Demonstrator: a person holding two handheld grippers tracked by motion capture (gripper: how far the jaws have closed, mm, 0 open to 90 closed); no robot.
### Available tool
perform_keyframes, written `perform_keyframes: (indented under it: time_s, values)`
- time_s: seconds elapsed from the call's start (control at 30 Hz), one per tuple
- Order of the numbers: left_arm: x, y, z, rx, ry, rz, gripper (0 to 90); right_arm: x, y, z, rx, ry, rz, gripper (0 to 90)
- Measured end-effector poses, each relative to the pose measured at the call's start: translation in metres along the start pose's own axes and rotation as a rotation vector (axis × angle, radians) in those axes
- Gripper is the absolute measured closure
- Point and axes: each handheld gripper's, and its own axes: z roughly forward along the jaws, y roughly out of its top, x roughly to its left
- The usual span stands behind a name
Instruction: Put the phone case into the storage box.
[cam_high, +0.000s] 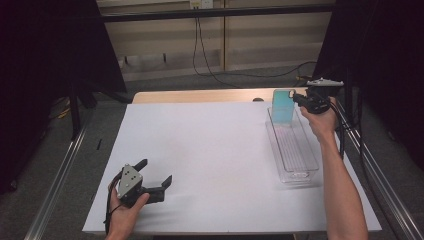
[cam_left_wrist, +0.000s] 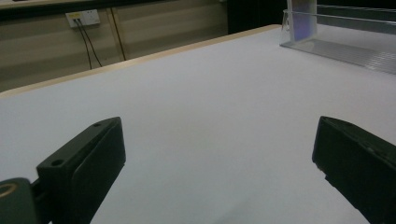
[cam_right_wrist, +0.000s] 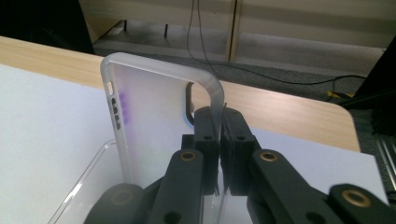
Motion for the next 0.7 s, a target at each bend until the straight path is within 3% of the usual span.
perform_keyframes:
  time_s: [0.17,0.27,0.5,0.7]
  values:
    - [-0.001,0.001,0.0,0.001,-0.001,0.007,2.6,-0.002,-0.004,-0.007,0.009,0.013,0.011,86.5]
    - [-0.001,0.001,0.001,0.001,-0.003,0.006,2.6,0.0,-0.004,-0.012,0.02,0.02,-0.017,86.5]
    - [-0.002,0.001,0.001,0.0,-0.006,0.009,2.6,0.006,-0.001,-0.021,0.067,0.025,-0.033,86.4]
    - [-0.002,0.001,0.001,-0.001,-0.006,0.006,2.6,0.006,0.002,-0.026,0.124,0.043,-0.017,86.1]
